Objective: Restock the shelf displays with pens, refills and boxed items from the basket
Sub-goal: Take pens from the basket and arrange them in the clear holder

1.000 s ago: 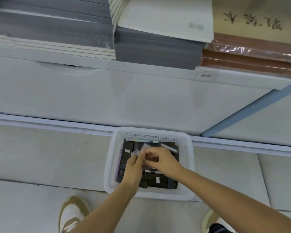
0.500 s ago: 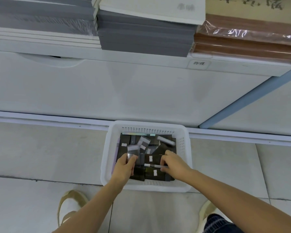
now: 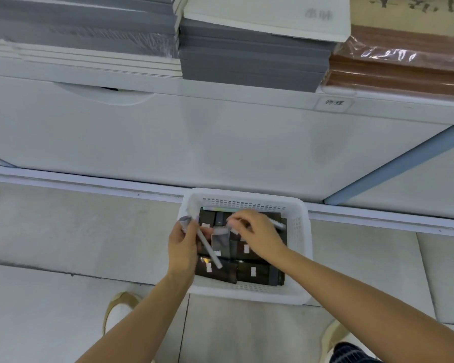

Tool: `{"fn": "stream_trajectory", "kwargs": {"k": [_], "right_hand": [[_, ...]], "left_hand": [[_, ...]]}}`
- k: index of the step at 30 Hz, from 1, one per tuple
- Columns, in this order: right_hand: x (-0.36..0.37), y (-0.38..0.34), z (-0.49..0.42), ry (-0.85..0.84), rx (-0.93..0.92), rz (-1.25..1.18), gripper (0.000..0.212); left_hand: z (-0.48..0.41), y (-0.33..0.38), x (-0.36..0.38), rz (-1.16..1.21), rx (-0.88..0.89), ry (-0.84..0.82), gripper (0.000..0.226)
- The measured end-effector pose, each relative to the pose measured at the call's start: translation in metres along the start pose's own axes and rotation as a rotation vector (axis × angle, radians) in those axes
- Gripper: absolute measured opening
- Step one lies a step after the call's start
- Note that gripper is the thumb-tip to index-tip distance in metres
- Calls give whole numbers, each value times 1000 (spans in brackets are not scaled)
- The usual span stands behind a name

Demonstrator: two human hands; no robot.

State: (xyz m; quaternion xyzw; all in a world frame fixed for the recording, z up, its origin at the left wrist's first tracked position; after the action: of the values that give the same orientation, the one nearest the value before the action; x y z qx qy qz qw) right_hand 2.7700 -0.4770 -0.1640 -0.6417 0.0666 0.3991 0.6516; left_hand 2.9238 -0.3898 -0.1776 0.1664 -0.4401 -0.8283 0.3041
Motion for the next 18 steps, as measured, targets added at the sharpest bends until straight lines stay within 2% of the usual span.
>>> {"fn": "stream_trajectory", "kwargs": {"k": [3,8,13,18], "right_hand": [[-16,30,-9,186,43,266,23],[1,54,-6,177,19,500,40],[-4,58,-13,175,38,430,19],[-9,45,-11,132,6,231,13]], "left_hand": [[-14,6,-27,-186,79,98,15],[-26,10,-35,-315,147,81,22],[-31,12,-32,-336,136,53,27],[-32,12,-39,-349,103,90,32]]}}
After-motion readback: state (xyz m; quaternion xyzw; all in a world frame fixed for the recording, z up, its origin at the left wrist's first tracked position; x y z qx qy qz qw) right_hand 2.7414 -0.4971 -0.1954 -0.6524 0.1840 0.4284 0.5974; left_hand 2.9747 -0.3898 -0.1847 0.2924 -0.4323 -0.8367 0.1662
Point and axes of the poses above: each hand's wrist, its own z-axis away from the middle knuckle, its own x-axis out of the palm, y = z × x, the point moved 10 cm from there along -z, towards the middle knuckle, and after that the axes turned 8 degrees about y, right-handed, at the moved point
